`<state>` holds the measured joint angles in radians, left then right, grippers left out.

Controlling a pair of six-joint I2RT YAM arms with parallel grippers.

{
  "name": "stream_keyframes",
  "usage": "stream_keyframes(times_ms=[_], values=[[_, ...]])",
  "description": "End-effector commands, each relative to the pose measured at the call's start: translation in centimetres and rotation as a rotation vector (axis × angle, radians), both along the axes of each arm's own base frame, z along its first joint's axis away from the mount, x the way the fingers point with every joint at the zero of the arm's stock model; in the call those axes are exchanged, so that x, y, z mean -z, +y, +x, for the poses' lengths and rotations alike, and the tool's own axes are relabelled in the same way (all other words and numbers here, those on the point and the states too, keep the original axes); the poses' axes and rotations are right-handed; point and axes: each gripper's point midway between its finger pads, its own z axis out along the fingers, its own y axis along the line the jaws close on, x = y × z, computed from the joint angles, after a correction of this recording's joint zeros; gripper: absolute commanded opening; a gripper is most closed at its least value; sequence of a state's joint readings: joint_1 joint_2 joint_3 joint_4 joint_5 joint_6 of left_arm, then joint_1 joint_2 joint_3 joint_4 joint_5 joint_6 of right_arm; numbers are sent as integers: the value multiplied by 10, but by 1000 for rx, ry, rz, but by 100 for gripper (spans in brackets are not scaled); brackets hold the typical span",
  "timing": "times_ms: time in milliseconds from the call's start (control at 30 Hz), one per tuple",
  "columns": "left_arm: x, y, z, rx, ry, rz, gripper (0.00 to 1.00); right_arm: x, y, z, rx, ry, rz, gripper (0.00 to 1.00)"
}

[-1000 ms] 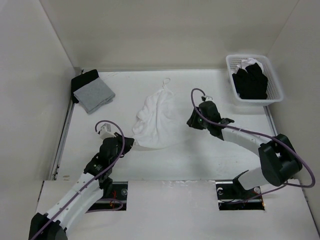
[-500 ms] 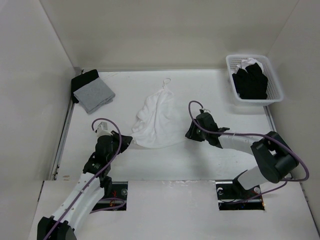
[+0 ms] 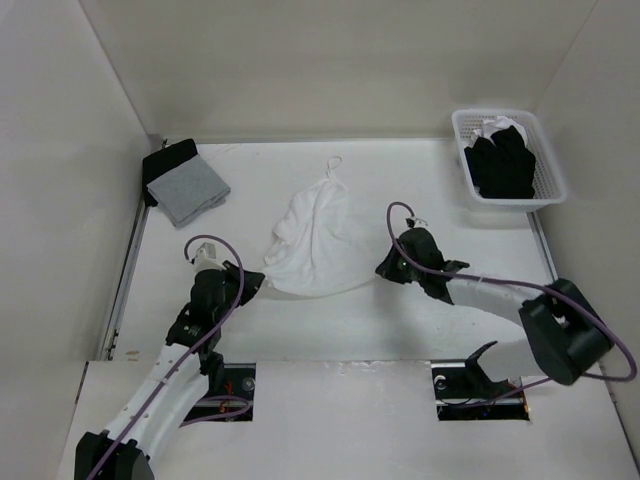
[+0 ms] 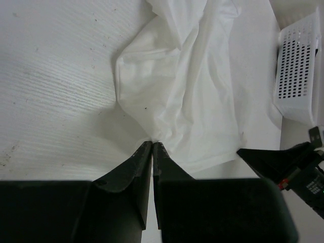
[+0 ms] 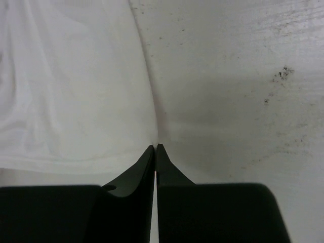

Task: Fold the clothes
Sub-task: Flatten the tank top out

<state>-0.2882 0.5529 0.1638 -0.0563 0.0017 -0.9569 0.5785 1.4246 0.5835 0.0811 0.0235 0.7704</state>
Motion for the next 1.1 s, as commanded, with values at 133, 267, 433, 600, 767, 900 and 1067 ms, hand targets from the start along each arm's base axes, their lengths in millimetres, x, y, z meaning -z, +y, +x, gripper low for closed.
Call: stream_keyframes(times_ms=[133, 267, 433, 600, 767, 900, 1067], values=[[-122, -2, 22, 6, -265, -33, 3, -165, -10, -9, 35, -382, 127, 3], [-221, 8, 12, -31, -451, -77, 3, -277, -42, -41, 73, -586, 144, 3], [-320, 21, -13, -74, -633, -131, 3, -391, -69, -81, 78, -766, 184, 3], [-366, 36, -30, -136, -731, -150, 3, -440, -71, -97, 51, -843, 194, 3], [-350, 39, -7, -177, -674, -114, 3, -429, -48, -78, 15, -848, 131, 4], [-316, 37, 33, -203, -591, -66, 3, -397, -29, -35, -11, -791, 105, 4], [-281, 43, 101, -244, -482, -56, 3, -364, -18, 40, -3, -705, 155, 4]])
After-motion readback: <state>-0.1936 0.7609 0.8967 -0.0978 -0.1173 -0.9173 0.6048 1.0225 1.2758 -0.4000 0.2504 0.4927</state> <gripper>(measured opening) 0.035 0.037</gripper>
